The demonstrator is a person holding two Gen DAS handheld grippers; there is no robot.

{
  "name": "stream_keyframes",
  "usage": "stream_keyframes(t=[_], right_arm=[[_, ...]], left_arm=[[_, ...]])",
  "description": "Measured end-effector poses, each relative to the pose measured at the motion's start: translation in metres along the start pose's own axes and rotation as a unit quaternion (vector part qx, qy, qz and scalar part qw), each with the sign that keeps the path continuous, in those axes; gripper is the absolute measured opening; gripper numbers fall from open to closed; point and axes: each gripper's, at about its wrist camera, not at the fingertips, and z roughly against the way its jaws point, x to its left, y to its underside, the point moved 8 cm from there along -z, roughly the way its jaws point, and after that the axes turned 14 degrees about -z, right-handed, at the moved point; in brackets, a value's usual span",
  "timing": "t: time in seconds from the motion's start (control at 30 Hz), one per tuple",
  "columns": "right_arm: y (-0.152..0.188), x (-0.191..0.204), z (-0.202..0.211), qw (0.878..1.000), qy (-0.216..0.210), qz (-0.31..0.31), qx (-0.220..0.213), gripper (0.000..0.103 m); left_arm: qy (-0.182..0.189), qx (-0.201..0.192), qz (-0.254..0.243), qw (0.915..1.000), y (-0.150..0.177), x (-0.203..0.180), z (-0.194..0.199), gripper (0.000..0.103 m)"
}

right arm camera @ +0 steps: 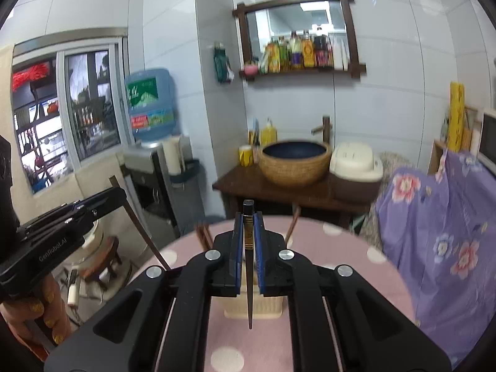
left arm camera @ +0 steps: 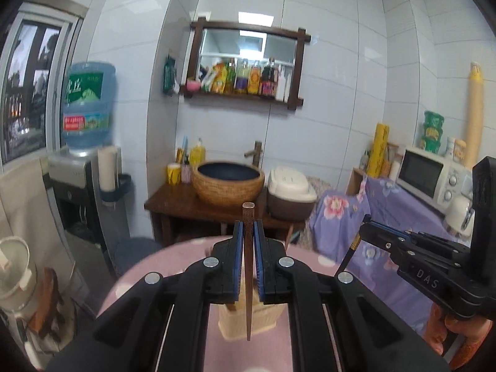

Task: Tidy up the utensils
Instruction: 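Lower both chopsticks into the holder and open both grippers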

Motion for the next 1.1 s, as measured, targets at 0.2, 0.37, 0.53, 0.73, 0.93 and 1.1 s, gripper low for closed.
stream_keyframes(t=[0.2,0.37,0.53,0.73,0.93,1.1], right_arm=[[-0.044,0.004,-0.031,0.999,0.012,0.004,-0.034,0.008],[-0.011,-0.018,-0.08,1.0,0.027,-0.003,-0.006,0.008],[0.036,-0.045,-0.118,0.998,0.036,-0.025,0.038,0.008],[0.061,-0.061,-0.137,0.997,0.049,-0.039,0.05,0.008],[0.061,-0.063,-0.126,0.997,0.062,-0.034,0.023,0.016],[0.073,-0.061,-0.065,0.996,0.071,-0.026,-0.04,0.065]], left_arm=[[-0.031,-0.019,-0.003,0.9993,-0.033,0.004,-0.039,0.008],[-0.029,0.02,0.007,0.9993,0.012,0.002,-0.089,0.008],[-0.014,0.076,0.02,0.9968,0.07,-0.001,-0.126,0.008],[-0.012,0.115,0.027,0.9929,0.11,-0.001,-0.149,0.008],[0.01,0.108,0.02,0.9939,0.104,-0.005,-0.135,0.011],[-0.006,0.05,0.012,0.9987,0.098,-0.002,-0.077,0.072]])
